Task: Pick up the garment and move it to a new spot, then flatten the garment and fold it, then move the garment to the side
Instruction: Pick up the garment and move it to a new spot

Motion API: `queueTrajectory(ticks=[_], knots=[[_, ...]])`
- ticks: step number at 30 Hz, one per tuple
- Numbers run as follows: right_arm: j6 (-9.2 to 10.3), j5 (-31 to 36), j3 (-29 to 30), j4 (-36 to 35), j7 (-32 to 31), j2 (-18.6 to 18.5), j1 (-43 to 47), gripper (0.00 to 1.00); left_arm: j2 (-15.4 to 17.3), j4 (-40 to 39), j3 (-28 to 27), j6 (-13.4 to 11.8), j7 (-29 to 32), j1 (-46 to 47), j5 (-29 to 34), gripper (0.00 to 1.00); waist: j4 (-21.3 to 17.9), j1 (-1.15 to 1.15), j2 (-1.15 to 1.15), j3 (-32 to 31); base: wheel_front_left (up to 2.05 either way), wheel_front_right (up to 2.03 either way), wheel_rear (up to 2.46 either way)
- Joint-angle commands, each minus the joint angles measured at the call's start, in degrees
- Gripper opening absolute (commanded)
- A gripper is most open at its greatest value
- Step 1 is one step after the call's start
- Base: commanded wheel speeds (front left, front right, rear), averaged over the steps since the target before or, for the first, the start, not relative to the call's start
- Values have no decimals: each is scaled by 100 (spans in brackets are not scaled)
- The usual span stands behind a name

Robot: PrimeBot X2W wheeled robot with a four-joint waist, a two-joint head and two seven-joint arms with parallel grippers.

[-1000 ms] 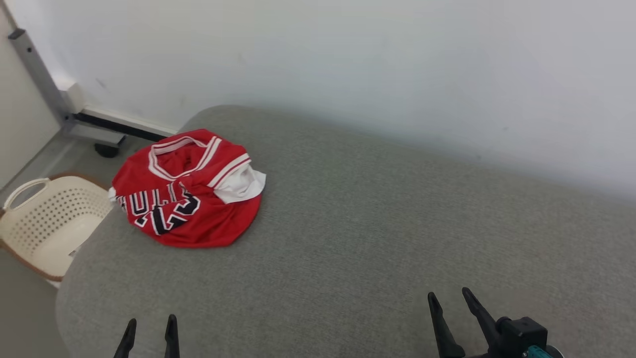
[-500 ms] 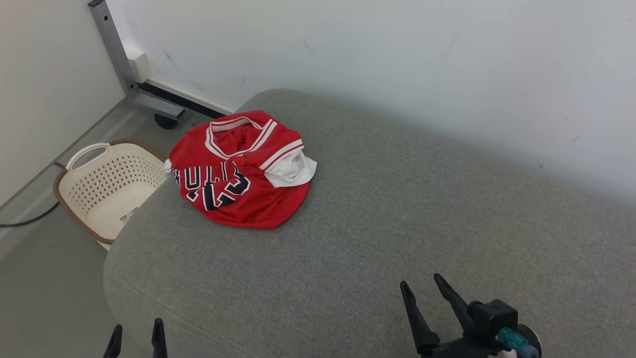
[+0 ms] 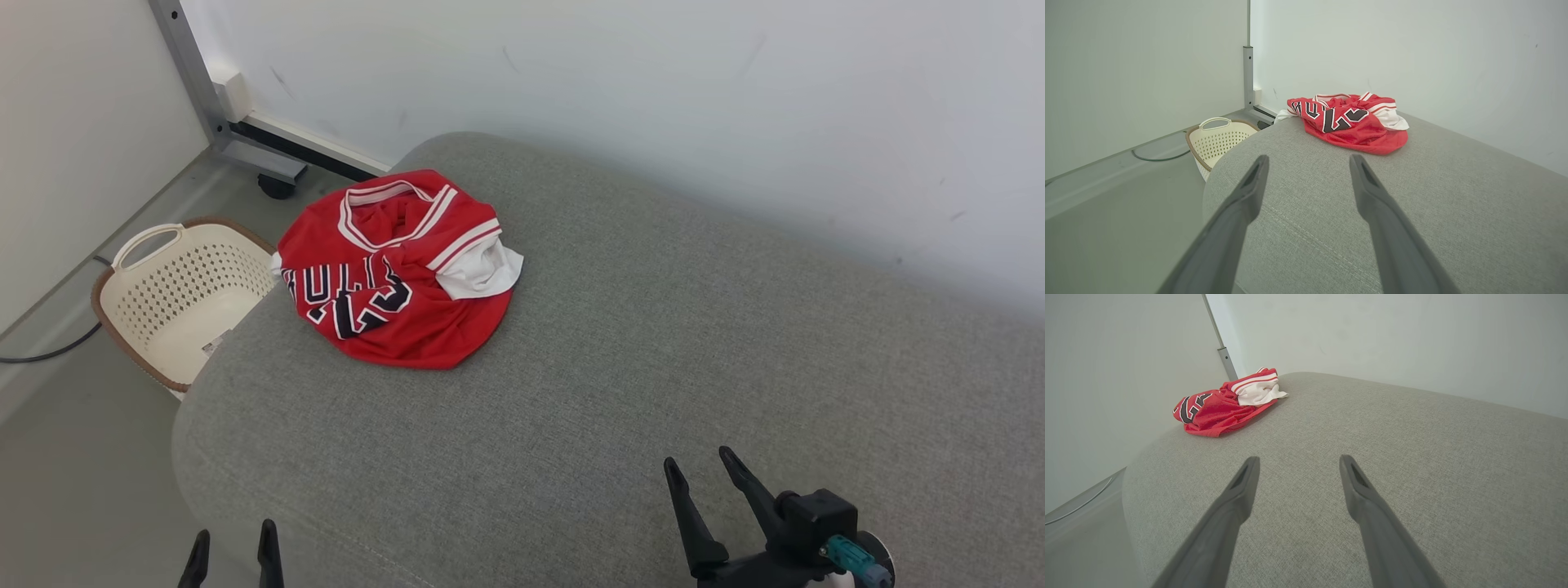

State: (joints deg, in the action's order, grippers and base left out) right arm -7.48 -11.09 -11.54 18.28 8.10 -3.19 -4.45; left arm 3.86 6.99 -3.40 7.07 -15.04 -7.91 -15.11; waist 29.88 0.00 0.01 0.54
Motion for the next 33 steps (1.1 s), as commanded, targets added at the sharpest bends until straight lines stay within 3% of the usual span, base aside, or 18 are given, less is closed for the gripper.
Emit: queueTrajectory(ticks=[1, 8, 13, 19, 24, 28, 33], knots=[[-1, -45, 23, -6, 7, -22, 100, 100, -12, 92, 43, 13, -18, 128, 3, 100, -14, 0, -1, 17, 0, 0, 0], [-2, 81, 232, -256, -162, -126, 220, 100, 192, 801, 409, 50, 46, 951, -201, 100, -47, 0, -1, 329, 0, 0, 0], [-1, 208, 183, -720, -488, -402, -1, 100, 305, 1779, 860, 34, 356, 2702, -786, 100, -278, 0, -1, 999, 0, 0, 0], [-2, 289, -168, -1220, -833, -670, -435, 100, 718, 2771, 1267, 34, 616, 4386, -1691, 100, -874, 0, -1, 1895, 0, 0, 0], [-2, 313, -350, -1558, -983, -814, -624, 100, 1051, 3420, 1192, 34, 1269, 5326, -2528, 100, -1391, 0, -1, 2527, 0, 0, 0], [-2, 349, -256, -1797, -1064, -892, -520, 100, 1398, 3780, 1293, 34, 1818, 5799, -2778, 100, -1704, 0, -1, 2954, 0, 0, 0], [-2, 452, -96, -2193, -1082, -845, -406, 100, 1744, 4254, 1247, -1, 2022, 6186, -2763, 100, -1967, 0, -1, 3313, 0, 0, 0]])
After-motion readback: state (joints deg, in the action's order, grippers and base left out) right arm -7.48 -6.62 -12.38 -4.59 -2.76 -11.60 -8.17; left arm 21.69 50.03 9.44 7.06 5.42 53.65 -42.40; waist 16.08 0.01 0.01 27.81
